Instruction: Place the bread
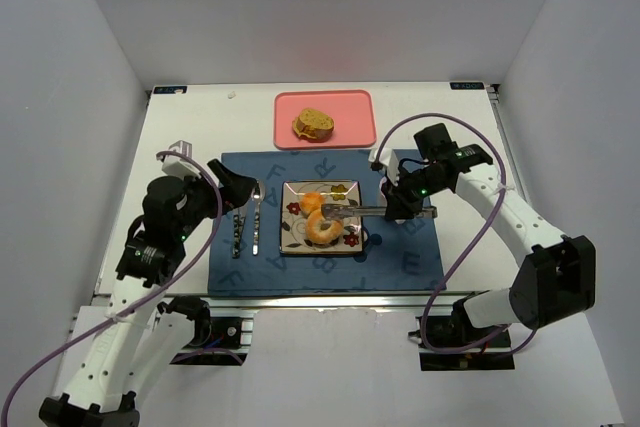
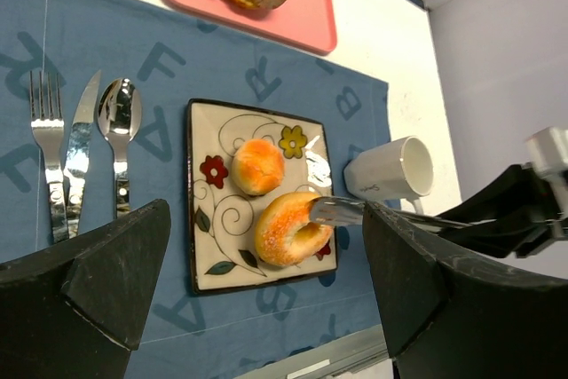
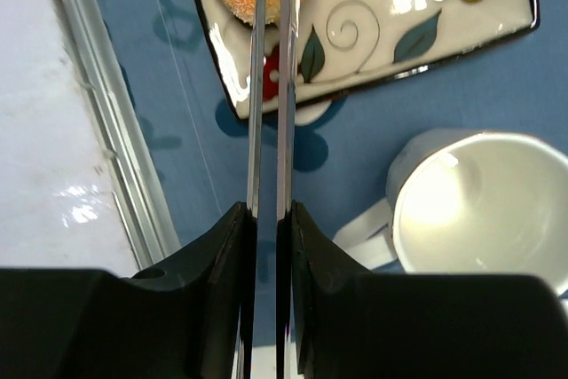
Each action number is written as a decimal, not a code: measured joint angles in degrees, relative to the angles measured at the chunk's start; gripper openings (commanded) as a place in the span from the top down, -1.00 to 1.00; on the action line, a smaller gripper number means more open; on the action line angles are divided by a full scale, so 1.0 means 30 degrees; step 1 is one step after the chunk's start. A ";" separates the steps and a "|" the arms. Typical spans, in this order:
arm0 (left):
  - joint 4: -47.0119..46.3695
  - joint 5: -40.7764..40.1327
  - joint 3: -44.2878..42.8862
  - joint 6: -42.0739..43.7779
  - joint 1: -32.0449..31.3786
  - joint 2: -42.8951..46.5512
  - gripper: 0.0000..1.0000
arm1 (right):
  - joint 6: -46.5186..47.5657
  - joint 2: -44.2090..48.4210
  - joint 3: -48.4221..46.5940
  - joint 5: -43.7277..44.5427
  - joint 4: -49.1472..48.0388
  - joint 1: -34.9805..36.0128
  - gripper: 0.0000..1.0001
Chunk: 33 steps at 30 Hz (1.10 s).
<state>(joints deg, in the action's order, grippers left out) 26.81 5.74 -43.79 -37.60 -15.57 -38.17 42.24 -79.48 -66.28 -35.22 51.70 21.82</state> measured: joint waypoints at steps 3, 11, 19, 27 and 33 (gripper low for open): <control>0.0182 -0.0007 0.0015 -0.0124 0.0000 0.0663 -0.96 | 0.0299 0.0262 0.0350 0.0641 0.0109 0.0073 0.81; 0.0583 -0.0124 0.0124 -0.0342 0.0000 0.1428 -0.96 | 0.0109 0.0299 0.0488 0.1479 -0.0131 0.0073 -0.04; 0.0699 -0.0138 0.0270 -0.0342 0.0000 0.1421 -0.96 | 0.0102 0.0437 0.0481 0.1545 -0.0240 0.0073 0.02; 0.0495 -0.0124 0.0364 -0.0335 0.0000 0.1224 -0.96 | -0.1588 0.1348 -0.1035 0.1151 -0.0889 0.0022 0.52; 0.0328 -0.0066 0.0364 -0.0270 0.0000 0.0816 -0.96 | -0.5486 0.1501 -0.2186 0.1297 -0.3854 -0.1996 0.87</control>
<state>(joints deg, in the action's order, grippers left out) 27.79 5.54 -42.70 -38.41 -15.57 -35.73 25.78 -74.98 -72.84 -31.33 40.14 15.84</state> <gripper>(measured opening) 0.979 0.207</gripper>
